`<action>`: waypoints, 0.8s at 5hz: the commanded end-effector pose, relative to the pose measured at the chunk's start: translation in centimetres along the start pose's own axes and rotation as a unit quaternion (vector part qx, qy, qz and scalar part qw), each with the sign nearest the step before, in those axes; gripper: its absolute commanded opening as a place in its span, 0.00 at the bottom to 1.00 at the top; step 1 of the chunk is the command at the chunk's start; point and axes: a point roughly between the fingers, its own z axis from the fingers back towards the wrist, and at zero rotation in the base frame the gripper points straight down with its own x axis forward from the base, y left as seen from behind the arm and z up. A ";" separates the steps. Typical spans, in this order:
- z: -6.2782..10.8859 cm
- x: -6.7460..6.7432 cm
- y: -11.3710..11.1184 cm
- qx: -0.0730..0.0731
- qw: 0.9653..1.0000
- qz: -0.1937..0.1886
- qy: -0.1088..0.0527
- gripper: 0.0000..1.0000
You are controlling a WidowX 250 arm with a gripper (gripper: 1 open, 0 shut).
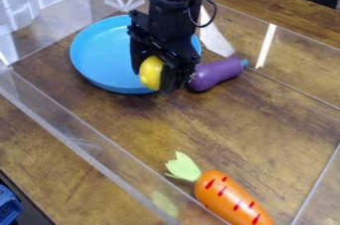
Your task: Put the lemon on the blue tray
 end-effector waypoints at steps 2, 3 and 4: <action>2.2 -0.9 5.6 0.016 0.999 -0.011 -0.039 0.00; 4.2 -1.0 6.5 0.016 0.998 -0.002 -0.057 1.00; 4.5 -0.7 6.3 0.018 0.998 -0.012 -0.064 1.00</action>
